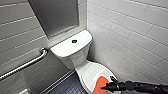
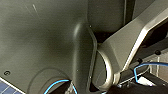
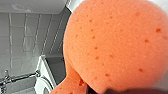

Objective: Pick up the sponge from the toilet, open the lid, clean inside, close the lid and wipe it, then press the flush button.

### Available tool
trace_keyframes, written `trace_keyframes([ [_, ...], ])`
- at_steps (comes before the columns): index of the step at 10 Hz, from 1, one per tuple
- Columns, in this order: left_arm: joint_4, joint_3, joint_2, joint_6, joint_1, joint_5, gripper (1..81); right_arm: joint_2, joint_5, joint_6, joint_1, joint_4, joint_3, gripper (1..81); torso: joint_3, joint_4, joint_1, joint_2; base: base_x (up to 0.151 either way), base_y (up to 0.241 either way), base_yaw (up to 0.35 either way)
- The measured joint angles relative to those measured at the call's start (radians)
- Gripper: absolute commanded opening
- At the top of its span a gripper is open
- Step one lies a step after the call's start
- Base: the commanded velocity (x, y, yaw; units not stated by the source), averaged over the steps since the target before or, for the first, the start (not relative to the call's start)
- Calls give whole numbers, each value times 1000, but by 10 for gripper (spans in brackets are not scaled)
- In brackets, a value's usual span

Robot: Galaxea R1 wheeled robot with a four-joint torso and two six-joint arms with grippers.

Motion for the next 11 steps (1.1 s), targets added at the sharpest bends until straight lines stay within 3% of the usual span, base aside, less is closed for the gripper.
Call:
trace_keyframes([
  [5,0,0,0,0,0,0,811,238,-70,29,104,-16,-234,10,0,0,0,0,0,0,0],
  [11,0,-1,-9,-8,13,1,811,474,5,38,116,-55,-626,10,0,0,0,0,0,0,0],
])
